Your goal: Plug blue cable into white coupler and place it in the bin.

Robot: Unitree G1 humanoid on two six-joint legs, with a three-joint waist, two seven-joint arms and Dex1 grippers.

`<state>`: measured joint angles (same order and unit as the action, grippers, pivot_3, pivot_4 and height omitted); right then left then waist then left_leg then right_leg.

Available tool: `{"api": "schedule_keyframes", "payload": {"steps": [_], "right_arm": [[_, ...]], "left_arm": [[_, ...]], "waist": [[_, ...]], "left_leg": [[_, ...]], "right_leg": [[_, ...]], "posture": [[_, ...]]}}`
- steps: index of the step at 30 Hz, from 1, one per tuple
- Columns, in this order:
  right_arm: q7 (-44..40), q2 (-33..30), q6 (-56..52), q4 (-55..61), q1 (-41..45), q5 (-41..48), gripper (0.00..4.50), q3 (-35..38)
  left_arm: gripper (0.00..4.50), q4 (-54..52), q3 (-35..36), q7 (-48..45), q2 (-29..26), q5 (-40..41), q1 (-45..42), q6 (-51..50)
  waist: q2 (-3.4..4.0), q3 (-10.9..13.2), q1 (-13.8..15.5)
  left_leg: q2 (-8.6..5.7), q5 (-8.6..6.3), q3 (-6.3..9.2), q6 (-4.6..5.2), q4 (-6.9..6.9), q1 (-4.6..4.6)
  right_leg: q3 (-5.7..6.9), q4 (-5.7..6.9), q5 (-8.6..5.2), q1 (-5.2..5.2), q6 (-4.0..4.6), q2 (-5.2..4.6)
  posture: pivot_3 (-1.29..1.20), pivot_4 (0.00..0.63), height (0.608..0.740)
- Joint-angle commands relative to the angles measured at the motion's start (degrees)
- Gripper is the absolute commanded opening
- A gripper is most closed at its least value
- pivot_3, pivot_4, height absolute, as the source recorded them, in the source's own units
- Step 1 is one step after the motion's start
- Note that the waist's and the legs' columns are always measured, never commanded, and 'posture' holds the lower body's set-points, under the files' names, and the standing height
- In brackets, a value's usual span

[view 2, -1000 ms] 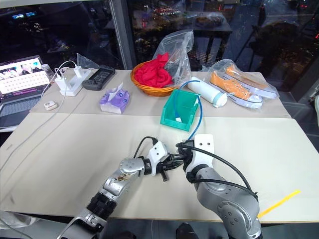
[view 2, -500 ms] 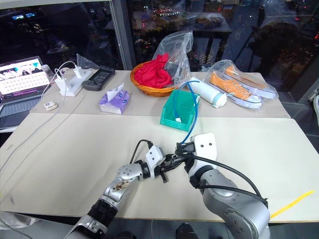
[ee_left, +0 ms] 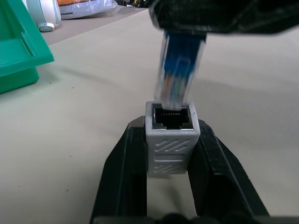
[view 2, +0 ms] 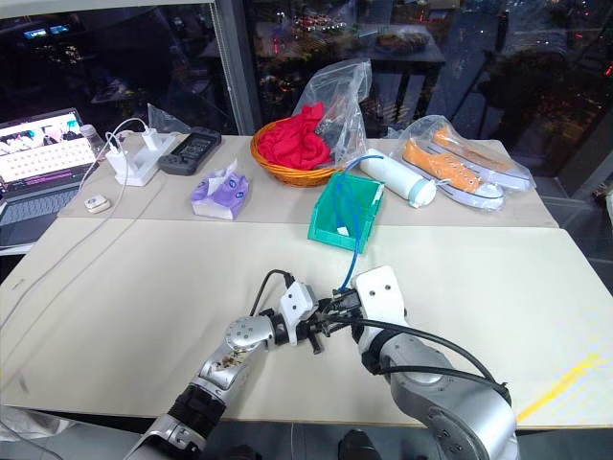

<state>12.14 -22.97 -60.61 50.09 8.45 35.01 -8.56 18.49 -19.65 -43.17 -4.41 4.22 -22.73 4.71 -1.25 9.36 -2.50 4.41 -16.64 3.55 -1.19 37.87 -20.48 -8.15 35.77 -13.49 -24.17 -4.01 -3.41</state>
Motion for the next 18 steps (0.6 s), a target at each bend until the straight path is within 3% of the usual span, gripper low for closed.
{"api": "schedule_keyframes", "payload": {"steps": [1,18], "right_arm": [[-1.21,1.01,-0.68,1.5,0.01,-1.24,0.0,0.06],[-4.61,1.26,-5.43,0.04,-1.12,-7.09,0.0,-1.24]], "left_arm": [[0.68,0.78,-1.5,-0.77,0.09,-0.93,1.17,-1.06],[0.68,0.74,-1.31,-0.53,0.25,-0.96,1.2,-1.23]], "waist": [[0.0,0.0,0.01],[-0.01,-0.06,0.03]], "left_leg": [[0.0,0.0,0.0,0.0,0.0,0.0],[0.0,-0.01,0.0,0.01,0.0,0.12]], "right_leg": [[0.0,0.0,0.0,0.0,0.0,0.0],[0.0,-0.01,-0.01,0.11,-0.01,0.0]], "posture": [[0.0,0.15,0.723],[0.0,0.15,0.723]]}}
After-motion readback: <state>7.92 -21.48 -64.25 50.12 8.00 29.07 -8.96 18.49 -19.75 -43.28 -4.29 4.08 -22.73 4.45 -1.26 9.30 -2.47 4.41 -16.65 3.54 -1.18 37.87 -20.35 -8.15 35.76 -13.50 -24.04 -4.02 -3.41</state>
